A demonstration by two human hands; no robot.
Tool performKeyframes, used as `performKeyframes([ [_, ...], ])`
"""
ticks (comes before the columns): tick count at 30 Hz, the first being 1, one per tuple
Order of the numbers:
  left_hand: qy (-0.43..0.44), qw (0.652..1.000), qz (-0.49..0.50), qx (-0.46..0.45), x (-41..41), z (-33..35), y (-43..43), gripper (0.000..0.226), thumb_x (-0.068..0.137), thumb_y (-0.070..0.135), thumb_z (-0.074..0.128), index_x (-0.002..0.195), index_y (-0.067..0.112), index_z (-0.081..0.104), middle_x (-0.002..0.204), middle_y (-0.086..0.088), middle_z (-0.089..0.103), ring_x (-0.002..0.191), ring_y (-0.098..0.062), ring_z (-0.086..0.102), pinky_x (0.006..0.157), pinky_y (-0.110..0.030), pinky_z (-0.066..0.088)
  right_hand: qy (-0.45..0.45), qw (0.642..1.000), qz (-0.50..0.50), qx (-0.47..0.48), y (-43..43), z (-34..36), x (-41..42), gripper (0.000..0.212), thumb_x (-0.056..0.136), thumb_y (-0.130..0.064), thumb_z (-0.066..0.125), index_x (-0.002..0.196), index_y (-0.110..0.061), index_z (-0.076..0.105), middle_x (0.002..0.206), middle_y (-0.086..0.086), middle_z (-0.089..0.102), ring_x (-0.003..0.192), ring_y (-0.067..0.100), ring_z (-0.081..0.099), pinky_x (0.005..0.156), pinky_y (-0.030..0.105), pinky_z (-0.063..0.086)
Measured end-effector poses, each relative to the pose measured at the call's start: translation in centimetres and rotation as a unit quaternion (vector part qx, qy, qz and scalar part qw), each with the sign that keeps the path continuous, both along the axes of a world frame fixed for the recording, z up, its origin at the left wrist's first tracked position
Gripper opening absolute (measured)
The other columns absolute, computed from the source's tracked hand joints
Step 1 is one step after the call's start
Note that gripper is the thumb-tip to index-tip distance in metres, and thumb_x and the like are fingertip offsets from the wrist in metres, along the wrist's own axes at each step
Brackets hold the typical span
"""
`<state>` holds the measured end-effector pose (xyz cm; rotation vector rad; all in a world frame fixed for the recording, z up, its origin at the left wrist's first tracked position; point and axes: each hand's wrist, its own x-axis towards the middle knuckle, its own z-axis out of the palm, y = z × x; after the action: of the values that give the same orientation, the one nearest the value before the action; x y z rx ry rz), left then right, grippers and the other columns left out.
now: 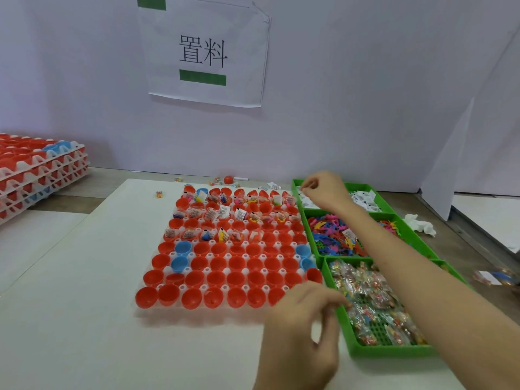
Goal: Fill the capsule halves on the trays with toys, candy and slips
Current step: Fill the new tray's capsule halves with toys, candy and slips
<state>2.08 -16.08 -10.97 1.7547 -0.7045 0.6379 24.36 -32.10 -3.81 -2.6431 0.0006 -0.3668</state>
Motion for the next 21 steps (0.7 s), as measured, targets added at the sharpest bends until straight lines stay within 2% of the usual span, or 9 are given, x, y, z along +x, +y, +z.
performKeyframes([
  [4,-0.038,0.978,-0.069,0.193,0.0,-0.9,-1.0,0.025,0.094,0.032,0.058,0.114,0.031,0.073,0.120,0.018,0.070,0.107,-0.002,0.061,0.085,-0.025,0.054,0.039,0.988,-0.141,-0.052,-5.7,-2.2,-0.1,0.027,0.089,-0.016,0.062,0.113,-0.016,0.074,0.121,0.006,0.071,0.109,0.026,0.065,0.096,0.042,0.052],
  [7,-0.023,0.949,-0.101,0.298,-0.2,-1.1,-1.4,0.037,0.100,0.052,0.041,0.121,0.039,0.068,0.136,0.020,0.061,0.121,-0.007,0.054,0.098,-0.026,0.041,0.069,0.982,-0.172,-0.026,-8.0,-3.7,-0.1,0.026,0.090,-0.027,0.063,0.102,-0.008,0.077,0.116,0.010,0.073,0.103,0.029,0.067,0.088,0.036,0.053],
  [9,-0.024,0.935,-0.094,0.342,-0.2,-1.4,-1.6,0.042,0.099,0.057,0.036,0.117,0.041,0.070,0.133,0.021,0.063,0.122,-0.006,0.054,0.098,-0.027,0.042,0.067,0.983,-0.169,0.027,-8.5,-4.0,0.2,0.027,0.089,-0.025,0.067,0.094,-0.001,0.078,0.108,0.016,0.075,0.096,0.030,0.070,0.078,0.032,0.053],
  [12,-0.037,0.917,-0.072,0.390,-0.4,-1.7,-1.8,0.041,0.095,0.059,0.036,0.104,0.044,0.073,0.120,0.027,0.067,0.113,0.001,0.059,0.090,-0.022,0.050,0.069,0.977,-0.190,0.066,-8.8,-4.1,0.5,0.022,0.085,-0.017,0.070,0.096,0.001,0.077,0.109,0.016,0.074,0.096,0.028,0.070,0.085,0.038,0.058],
  [14,-0.042,0.915,-0.055,0.397,-0.3,-1.9,-1.9,0.044,0.096,0.059,0.033,0.099,0.045,0.074,0.119,0.027,0.067,0.113,0.001,0.059,0.091,-0.020,0.046,0.087,0.973,-0.207,0.062,-8.6,-3.7,0.7,0.022,0.083,-0.017,0.070,0.093,0.001,0.075,0.101,0.015,0.074,0.082,0.026,0.069,0.074,0.034,0.058],
  [16,-0.037,0.910,-0.039,0.411,-0.5,-2.3,-2.0,0.048,0.099,0.060,0.027,0.098,0.045,0.073,0.124,0.025,0.065,0.118,-0.001,0.057,0.095,-0.028,0.037,0.105,0.967,-0.224,0.056,-8.1,-3.2,0.7,0.016,0.082,-0.018,0.069,0.074,-0.005,0.063,0.075,0.011,0.063,0.060,0.020,0.054,0.055,0.024,0.043],
  [17,-0.040,0.909,-0.026,0.415,-0.6,-2.3,-2.0,0.050,0.100,0.060,0.025,0.099,0.045,0.073,0.125,0.024,0.064,0.120,-0.002,0.057,0.097,-0.031,0.033,0.110,0.964,-0.234,0.059,-8.0,-3.2,0.8,0.022,0.082,-0.017,0.068,0.069,-0.008,0.053,0.068,0.006,0.055,0.056,0.018,0.048,0.050,0.024,0.036],
  [19,-0.039,0.911,-0.007,0.411,-0.7,-2.2,-2.1,0.049,0.099,0.061,0.026,0.099,0.045,0.073,0.121,0.025,0.065,0.120,-0.002,0.057,0.102,-0.037,0.031,0.102,0.960,-0.251,0.064,-8.0,-3.2,1.0,0.027,0.083,-0.014,0.067,0.066,-0.010,0.046,0.065,0.003,0.049,0.057,0.018,0.048,0.047,0.025,0.032],
  [21,-0.043,0.914,0.005,0.405,-0.7,-2.1,-2.2,0.047,0.098,0.060,0.030,0.098,0.044,0.074,0.112,0.028,0.066,0.118,-0.001,0.057,0.105,-0.042,0.030,0.089,0.954,-0.275,0.076,-7.9,-3.4,1.0,0.024,0.084,-0.009,0.066,0.068,-0.009,0.048,0.066,0.004,0.049,0.064,0.022,0.053,0.046,0.026,0.033],
])
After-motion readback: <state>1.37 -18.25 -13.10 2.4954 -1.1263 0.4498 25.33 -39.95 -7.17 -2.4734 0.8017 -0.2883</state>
